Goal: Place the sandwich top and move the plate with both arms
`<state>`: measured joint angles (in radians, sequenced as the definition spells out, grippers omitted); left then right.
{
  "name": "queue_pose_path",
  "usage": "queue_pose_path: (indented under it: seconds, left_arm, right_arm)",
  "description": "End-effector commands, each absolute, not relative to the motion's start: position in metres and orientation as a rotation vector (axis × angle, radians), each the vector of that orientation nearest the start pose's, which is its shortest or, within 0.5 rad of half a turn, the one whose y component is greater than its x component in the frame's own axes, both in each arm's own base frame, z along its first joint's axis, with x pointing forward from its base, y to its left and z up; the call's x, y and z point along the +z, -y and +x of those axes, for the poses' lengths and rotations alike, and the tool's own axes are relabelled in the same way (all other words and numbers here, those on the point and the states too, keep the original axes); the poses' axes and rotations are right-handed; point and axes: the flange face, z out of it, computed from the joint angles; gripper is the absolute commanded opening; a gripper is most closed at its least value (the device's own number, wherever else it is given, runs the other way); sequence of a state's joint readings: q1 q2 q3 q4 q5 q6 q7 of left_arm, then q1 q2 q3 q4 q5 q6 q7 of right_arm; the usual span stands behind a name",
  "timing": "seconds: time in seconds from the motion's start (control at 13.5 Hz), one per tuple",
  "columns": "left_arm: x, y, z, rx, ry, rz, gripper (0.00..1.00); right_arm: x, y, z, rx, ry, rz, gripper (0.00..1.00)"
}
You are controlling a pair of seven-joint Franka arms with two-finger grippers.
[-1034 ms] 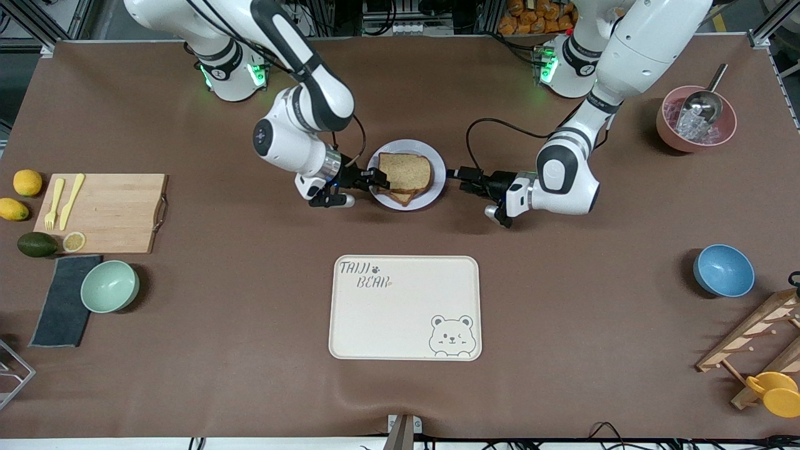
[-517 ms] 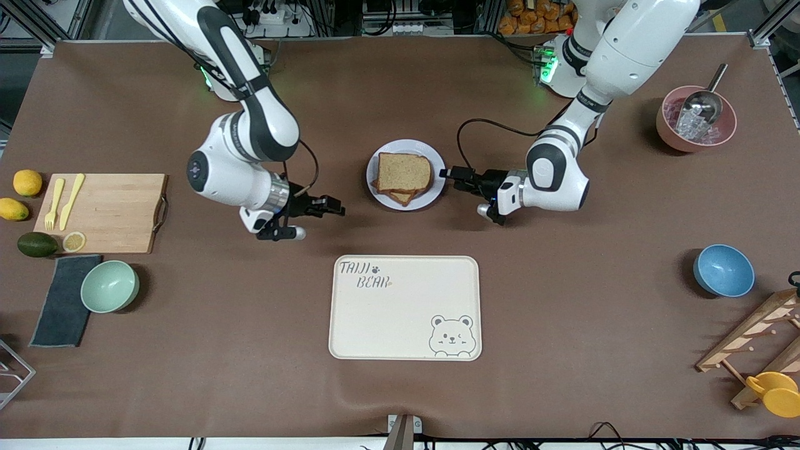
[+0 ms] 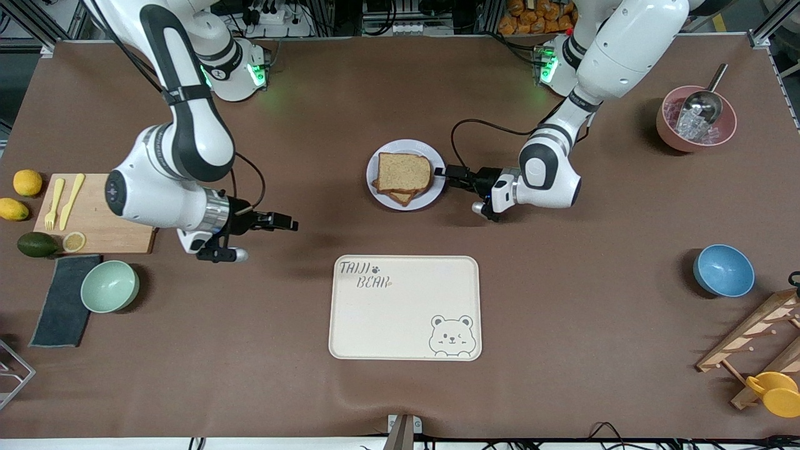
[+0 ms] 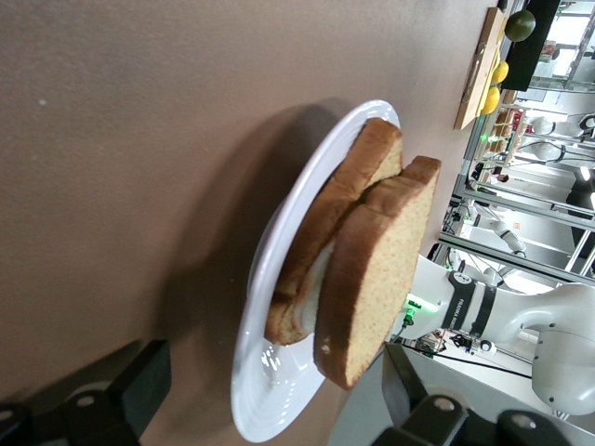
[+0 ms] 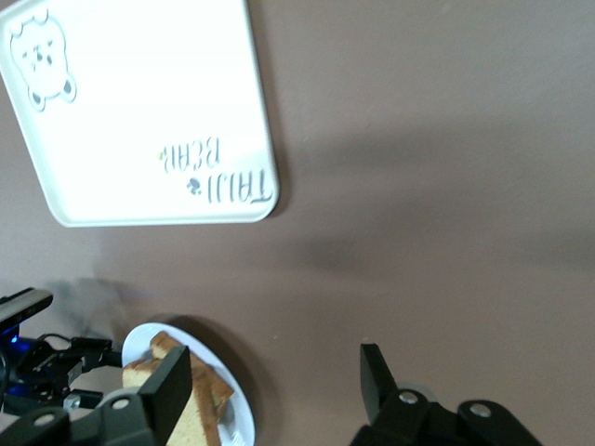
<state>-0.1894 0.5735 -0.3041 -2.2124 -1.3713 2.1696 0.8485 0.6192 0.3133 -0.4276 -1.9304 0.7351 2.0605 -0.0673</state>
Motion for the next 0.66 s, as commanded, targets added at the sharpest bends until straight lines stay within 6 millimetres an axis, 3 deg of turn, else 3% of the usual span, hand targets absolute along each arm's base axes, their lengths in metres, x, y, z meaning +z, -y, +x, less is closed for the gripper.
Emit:
queue_pose_path:
  seconds: [0.0, 0.07, 0.22, 0.37, 0.52, 0.59]
  left_arm:
    - [0.113, 0.289, 0.409, -0.383, 0.124, 2.075, 1.00]
    - [0.112, 0.289, 0.408, -0.378, 0.124, 2.086, 1.00]
    - [0.111, 0.289, 0.408, -0.380, 0.123, 2.086, 1.00]
    - [0.110, 0.289, 0.408, -0.380, 0.119, 2.085, 1.00]
    - [0.110, 0.286, 0.409, -0.378, 0.110, 2.085, 1.00]
    - [0.112, 0.288, 0.409, -0.375, 0.108, 2.082, 1.00]
  right_arm:
    - [0.346, -0.134, 0.589, 0.191, -0.181, -2.724, 0.93]
    - [0.356, -0.114, 0.598, 0.154, -0.177, -2.774, 1.00]
    - [0.368, -0.081, 0.609, 0.111, -0.153, -2.839, 1.00]
    - [0.385, -0.036, 0.619, 0.138, -0.065, -2.877, 1.00]
    - [0.393, 0.016, 0.623, 0.149, -0.148, -2.863, 1.00]
    - [0.397, 0.031, 0.620, 0.157, -0.166, -2.862, 1.00]
